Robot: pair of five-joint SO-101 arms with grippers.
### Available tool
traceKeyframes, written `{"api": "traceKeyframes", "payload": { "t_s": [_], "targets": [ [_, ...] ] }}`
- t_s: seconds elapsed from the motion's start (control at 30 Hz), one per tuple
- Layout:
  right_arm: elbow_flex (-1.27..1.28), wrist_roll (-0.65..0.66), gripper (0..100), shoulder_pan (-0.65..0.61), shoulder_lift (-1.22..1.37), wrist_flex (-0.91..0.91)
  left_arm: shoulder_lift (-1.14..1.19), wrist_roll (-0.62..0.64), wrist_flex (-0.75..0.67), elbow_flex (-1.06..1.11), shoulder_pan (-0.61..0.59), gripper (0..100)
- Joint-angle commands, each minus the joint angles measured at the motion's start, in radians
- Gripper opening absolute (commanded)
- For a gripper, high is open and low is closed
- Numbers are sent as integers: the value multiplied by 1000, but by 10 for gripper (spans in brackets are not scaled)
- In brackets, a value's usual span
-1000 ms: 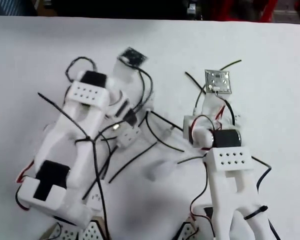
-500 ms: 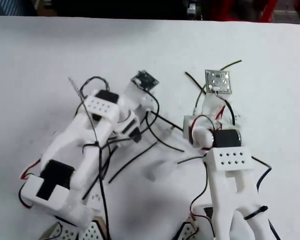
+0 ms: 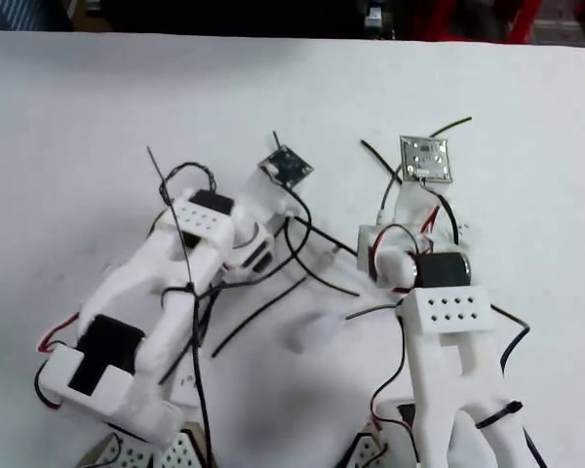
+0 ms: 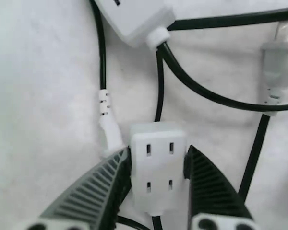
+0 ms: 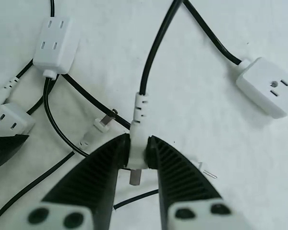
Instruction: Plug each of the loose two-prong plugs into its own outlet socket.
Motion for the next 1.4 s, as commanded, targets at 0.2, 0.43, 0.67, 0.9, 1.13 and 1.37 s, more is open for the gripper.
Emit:
{"api": "traceKeyframes", "payload": {
  "t_s": [0.2,0.43,0.67,0.9,1.13,1.37],
  "targets": [
    [-6,2,19,15,-18,-12,-12,35,48,-6,209,180],
    [-6,2,19,27,-18,-12,-12,98,81,-80,177,261],
    [-12,2,19,27,-19,-12,-21,126,288,-236,110,309],
    [-11,2,19,-4,-186,18,-275,129,362,-232,53,309],
    [-6,110,19,-159,-366,53,-562,213,361,-57,-74,308],
    [37,114,18,-360,-377,73,-819,221,298,135,-183,308]
  ]
}}
